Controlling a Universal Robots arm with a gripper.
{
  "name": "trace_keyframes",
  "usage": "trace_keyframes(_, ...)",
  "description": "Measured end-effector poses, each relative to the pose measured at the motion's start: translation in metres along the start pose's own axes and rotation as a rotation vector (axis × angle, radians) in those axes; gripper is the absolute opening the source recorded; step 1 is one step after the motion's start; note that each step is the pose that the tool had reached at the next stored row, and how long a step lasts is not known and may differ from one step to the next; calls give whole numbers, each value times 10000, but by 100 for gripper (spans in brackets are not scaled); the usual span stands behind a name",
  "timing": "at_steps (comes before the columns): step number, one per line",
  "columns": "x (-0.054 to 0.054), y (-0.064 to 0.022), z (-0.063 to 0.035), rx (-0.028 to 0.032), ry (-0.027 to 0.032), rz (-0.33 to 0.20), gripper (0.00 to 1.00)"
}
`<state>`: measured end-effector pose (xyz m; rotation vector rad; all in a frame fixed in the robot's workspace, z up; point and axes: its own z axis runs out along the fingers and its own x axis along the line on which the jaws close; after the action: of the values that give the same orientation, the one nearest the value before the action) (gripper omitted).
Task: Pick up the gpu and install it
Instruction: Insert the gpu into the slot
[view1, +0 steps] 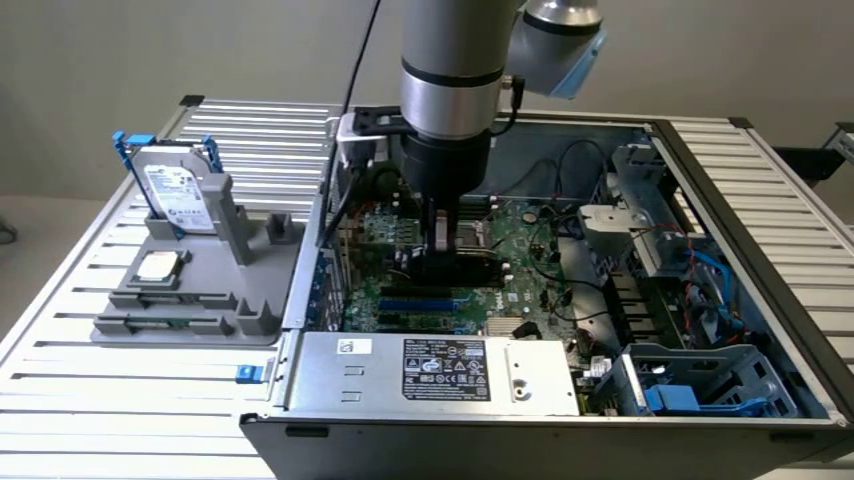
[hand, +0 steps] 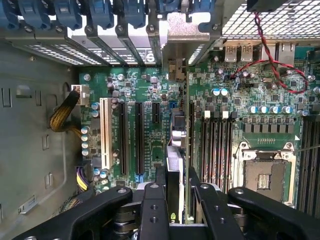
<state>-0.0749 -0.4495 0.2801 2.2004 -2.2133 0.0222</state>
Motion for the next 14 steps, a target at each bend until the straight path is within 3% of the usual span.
trace_keyframes(3,8,3,10,12,-20,2,27)
trace_keyframes(9,9,58,50,130,-47,3,27)
trace_keyframes(14,12,80,70,151,-62,3,27)
